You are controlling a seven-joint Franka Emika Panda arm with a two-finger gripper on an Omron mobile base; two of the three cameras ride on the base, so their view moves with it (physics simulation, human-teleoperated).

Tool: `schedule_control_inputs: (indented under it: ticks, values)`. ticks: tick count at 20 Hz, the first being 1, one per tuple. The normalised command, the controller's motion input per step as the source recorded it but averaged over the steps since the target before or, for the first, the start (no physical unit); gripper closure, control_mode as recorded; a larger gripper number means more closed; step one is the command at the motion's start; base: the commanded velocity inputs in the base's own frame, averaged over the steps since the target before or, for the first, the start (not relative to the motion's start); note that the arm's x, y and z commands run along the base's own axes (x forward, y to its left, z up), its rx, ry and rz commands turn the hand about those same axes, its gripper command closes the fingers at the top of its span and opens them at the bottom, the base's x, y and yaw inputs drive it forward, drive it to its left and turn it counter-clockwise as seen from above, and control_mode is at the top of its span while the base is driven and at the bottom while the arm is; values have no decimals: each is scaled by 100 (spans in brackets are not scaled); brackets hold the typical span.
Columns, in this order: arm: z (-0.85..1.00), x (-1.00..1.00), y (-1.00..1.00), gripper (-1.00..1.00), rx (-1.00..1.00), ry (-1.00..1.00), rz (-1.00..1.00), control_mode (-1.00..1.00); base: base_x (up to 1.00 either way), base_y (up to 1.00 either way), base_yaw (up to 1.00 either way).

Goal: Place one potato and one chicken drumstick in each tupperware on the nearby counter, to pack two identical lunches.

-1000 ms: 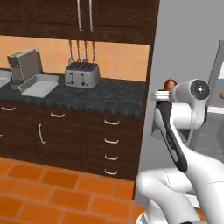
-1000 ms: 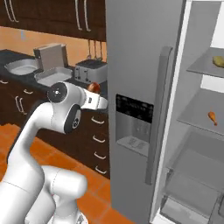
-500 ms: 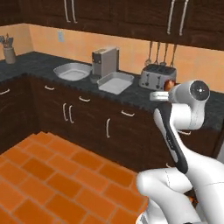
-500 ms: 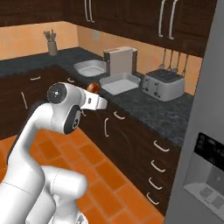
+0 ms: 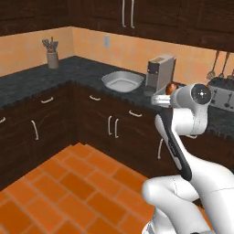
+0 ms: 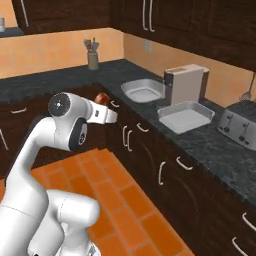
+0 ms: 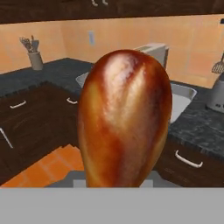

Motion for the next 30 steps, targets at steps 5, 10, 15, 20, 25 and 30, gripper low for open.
schedule_control_inputs:
  ticks: [5, 10, 15, 20, 25, 30]
  values:
    - [0, 0, 0, 100, 0, 0, 0, 100, 100, 27, -4]
    - [0, 0, 0, 100, 0, 0, 0, 100, 100, 7, -33]
    - [0, 0, 0, 100, 0, 0, 0, 100, 100, 16, -57]
    - [0, 0, 0, 100, 0, 0, 0, 100, 100, 72, -45]
    - [0, 0, 0, 100, 0, 0, 0, 100, 96, 87, -35]
    - [0, 0, 0, 100, 0, 0, 0, 100, 83, 46, -33]
